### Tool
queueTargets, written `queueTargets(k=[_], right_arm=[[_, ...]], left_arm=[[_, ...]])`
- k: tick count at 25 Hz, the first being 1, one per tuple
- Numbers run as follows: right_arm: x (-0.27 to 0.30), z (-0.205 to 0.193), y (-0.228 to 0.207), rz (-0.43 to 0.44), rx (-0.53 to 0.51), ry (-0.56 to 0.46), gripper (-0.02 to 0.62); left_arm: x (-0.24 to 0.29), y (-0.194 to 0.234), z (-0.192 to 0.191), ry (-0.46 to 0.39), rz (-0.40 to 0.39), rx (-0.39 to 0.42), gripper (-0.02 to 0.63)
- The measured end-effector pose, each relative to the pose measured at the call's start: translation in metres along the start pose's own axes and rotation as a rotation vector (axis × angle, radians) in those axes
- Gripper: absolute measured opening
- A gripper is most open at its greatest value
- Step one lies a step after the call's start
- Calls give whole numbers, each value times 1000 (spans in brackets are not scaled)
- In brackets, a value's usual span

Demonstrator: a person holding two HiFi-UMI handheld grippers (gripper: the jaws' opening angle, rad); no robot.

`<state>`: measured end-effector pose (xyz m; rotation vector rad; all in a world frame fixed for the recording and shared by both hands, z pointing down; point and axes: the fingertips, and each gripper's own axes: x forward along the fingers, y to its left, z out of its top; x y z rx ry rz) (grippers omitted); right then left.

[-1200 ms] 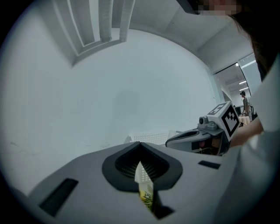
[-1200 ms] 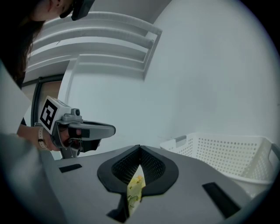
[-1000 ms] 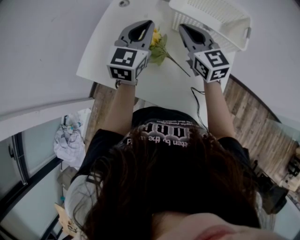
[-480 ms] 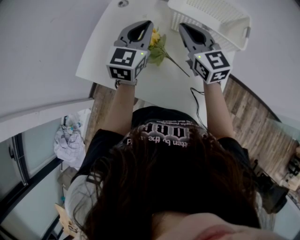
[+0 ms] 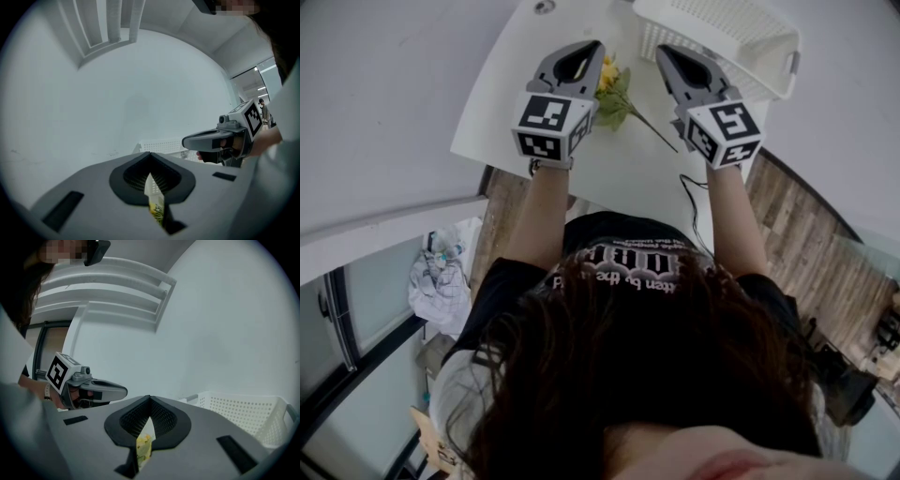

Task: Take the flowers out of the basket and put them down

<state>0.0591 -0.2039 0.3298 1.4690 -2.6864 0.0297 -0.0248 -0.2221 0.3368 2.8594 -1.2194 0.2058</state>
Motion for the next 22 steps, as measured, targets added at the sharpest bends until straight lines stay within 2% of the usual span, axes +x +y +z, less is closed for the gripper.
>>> queueTargets(k=[22], right_arm=[[-3,2,-1,-8,-15,-4,25]], left_arm=[[4,-3,-2,4,-12,10,-3]])
